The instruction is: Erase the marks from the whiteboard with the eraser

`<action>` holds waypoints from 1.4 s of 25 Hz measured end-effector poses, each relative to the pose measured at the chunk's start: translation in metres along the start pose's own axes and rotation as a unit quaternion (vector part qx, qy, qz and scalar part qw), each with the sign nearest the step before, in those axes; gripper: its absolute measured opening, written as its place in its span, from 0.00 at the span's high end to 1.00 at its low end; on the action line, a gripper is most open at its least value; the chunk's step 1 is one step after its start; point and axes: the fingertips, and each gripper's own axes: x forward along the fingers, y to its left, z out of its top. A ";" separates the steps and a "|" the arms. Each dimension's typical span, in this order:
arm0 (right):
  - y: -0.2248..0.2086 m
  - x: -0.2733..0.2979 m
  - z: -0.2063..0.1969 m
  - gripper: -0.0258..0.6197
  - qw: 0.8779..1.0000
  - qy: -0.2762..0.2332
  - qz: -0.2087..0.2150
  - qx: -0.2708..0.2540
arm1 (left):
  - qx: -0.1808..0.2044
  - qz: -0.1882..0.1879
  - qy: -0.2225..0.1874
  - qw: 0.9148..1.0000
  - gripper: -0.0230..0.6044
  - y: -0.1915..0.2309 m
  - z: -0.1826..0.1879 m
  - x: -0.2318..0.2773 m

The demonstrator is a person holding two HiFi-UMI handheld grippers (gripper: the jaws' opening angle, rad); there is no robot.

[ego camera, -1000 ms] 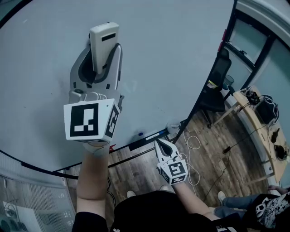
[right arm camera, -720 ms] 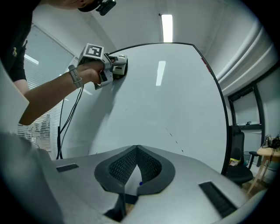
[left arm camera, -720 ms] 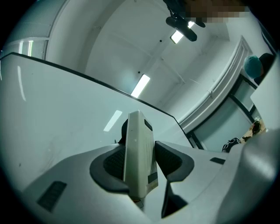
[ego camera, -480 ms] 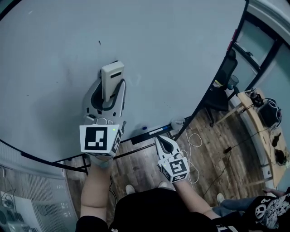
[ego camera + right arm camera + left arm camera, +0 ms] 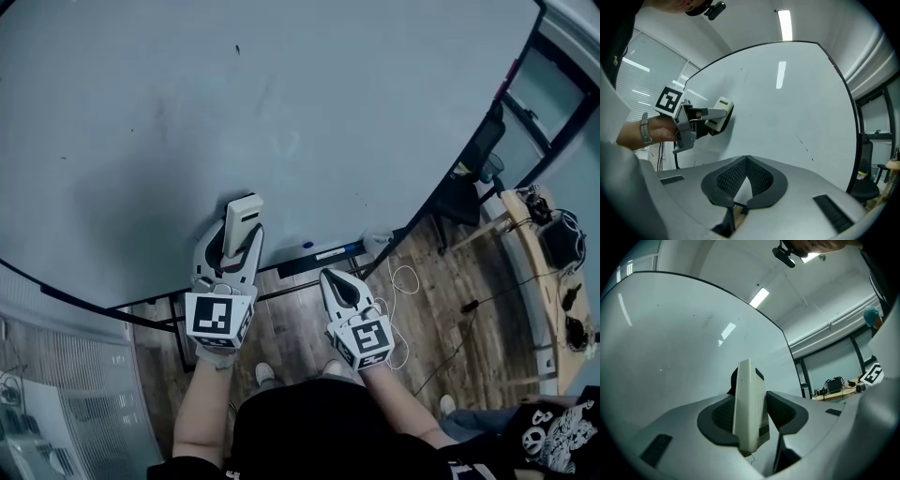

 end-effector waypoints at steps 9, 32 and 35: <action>0.021 -0.004 0.001 0.92 0.999 0.012 0.025 -0.020 | -0.023 0.012 0.070 0.997 0.65 -0.002 -0.071 -0.059; 0.037 -0.019 -0.004 0.92 0.999 0.022 0.019 -0.046 | -0.035 -0.025 0.117 0.992 0.65 -0.030 -0.119 -0.100; 0.036 -0.020 -0.004 0.92 0.999 0.023 0.013 -0.047 | -0.035 -0.030 0.118 0.992 0.65 -0.031 -0.120 -0.099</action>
